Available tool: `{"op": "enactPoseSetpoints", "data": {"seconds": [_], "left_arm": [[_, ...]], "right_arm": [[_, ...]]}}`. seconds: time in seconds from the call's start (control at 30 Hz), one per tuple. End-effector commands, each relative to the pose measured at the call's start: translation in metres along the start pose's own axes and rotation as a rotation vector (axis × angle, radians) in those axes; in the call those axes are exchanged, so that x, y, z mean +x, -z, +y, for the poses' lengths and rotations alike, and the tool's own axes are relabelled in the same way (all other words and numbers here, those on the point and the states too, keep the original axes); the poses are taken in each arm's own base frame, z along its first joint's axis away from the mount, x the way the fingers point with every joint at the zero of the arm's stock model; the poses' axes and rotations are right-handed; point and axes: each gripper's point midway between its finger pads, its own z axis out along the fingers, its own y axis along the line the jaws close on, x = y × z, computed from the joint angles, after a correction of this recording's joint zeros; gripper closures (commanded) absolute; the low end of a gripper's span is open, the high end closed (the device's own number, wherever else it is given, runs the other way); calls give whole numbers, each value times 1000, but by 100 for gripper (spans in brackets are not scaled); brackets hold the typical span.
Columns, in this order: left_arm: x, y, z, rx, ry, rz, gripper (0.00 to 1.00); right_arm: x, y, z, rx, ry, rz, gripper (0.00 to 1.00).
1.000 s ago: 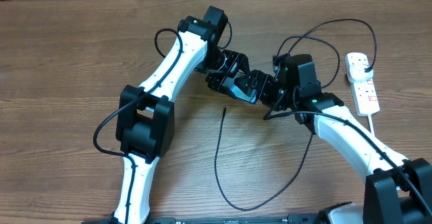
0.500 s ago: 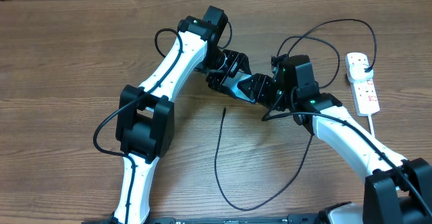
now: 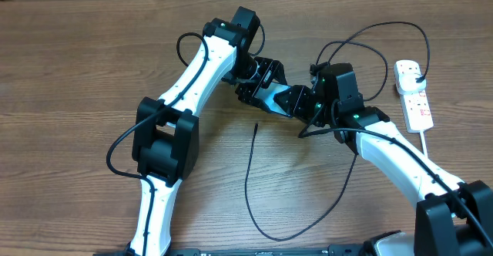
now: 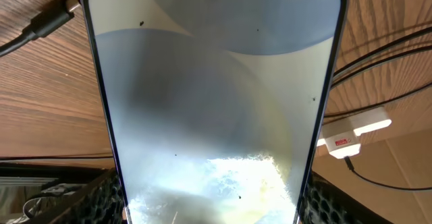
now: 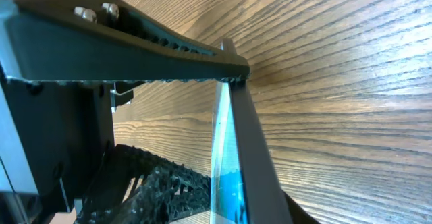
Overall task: Plug charger to phone and switch on socket
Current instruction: 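Close the right gripper on the phone's edge beside the left gripper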
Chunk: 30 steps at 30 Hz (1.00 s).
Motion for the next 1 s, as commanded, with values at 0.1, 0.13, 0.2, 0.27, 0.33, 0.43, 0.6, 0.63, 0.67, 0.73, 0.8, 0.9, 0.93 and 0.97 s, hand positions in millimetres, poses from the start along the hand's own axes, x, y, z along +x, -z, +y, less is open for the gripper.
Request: {"op": "enactPoseSetpoints", "data": {"seconds": [0.1, 0.13, 0.2, 0.27, 0.33, 0.43, 0.6, 0.63, 0.67, 0.73, 0.8, 0.9, 0.93, 0.97], "left_arm": [[27, 21, -11, 56, -31, 37, 96], [27, 21, -11, 56, -31, 37, 96], [27, 21, -11, 56, -31, 37, 96], [27, 21, -11, 56, -32, 37, 96], [27, 21, -11, 56, -32, 36, 96], [27, 21, -11, 56, -32, 36, 96], [27, 21, -11, 56, -32, 36, 96], [27, 21, -11, 56, -32, 36, 96], [27, 21, -11, 56, -32, 37, 96], [27, 21, -11, 56, -32, 37, 96], [27, 21, -11, 56, -32, 37, 96], [27, 21, -11, 56, -32, 37, 96], [28, 21, -11, 57, -32, 42, 96], [28, 21, -11, 57, -32, 44, 96]], "right_arm": [[-6, 0, 5, -1, -23, -20, 64], [-5, 0, 5, 2, -33, -17, 64], [-4, 0, 3, 7, -59, -12, 65], [-3, 0, 2, 11, -76, -9, 65], [-3, 0, 2, 11, -77, -8, 65], [-3, 0, 2, 12, -77, -8, 68], [-3, 0, 2, 14, -77, -6, 74], [-3, 0, 2, 14, -77, -6, 75], [-3, 0, 2, 14, -77, -6, 76], [-3, 0, 2, 14, -77, -6, 77], [-3, 0, 2, 14, -77, -6, 78], [-3, 0, 2, 13, -77, -7, 87], [-3, 0, 2, 13, -77, -7, 88], [-3, 0, 2, 13, -77, -7, 89]]}}
